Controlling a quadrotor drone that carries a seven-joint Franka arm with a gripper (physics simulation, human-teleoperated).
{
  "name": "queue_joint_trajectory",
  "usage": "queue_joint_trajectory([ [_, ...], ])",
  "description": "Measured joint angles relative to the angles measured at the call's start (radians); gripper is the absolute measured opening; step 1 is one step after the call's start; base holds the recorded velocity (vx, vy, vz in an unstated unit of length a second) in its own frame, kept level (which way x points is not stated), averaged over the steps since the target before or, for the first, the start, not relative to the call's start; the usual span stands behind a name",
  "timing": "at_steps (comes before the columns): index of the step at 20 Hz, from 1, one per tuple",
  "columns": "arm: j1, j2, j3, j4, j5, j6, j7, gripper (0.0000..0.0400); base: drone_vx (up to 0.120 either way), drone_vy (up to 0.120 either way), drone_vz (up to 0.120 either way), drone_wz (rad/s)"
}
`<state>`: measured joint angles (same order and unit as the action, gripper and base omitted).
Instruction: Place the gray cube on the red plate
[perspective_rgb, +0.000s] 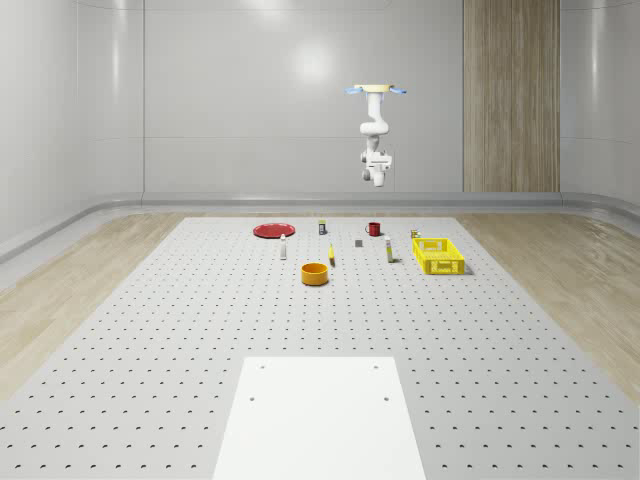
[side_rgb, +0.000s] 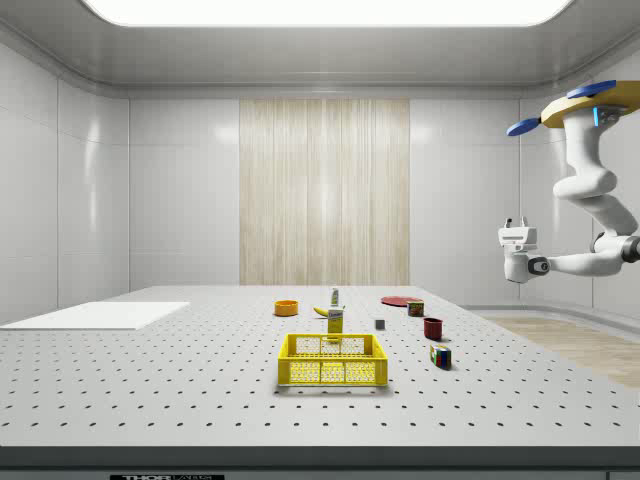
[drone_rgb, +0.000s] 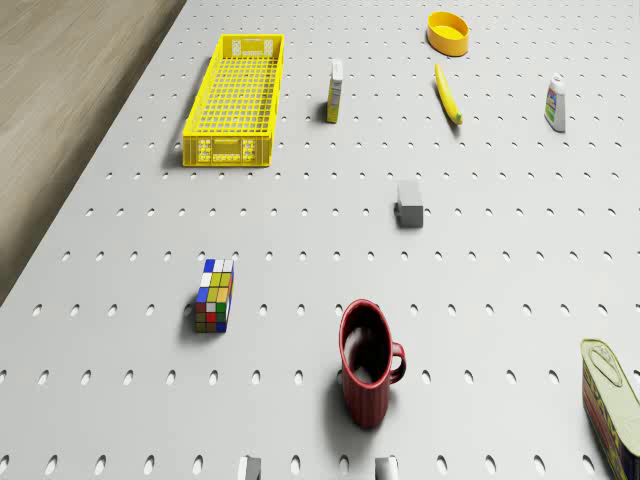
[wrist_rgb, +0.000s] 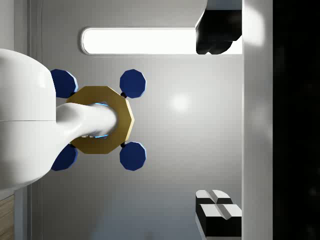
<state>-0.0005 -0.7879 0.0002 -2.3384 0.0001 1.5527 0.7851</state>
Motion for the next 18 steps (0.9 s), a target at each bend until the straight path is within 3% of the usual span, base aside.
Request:
queue_joint_trajectory([
  [9,-0.004,0.047,0.002,0.189,0.001,-0.135,-0.002,0.0400,0.000,0.000,0.000,0.000],
  [18,-0.006,0.082,0.003,0.283,0.002,-0.187,-0.003,0.0400,0.000,0.000,0.000,0.000],
])
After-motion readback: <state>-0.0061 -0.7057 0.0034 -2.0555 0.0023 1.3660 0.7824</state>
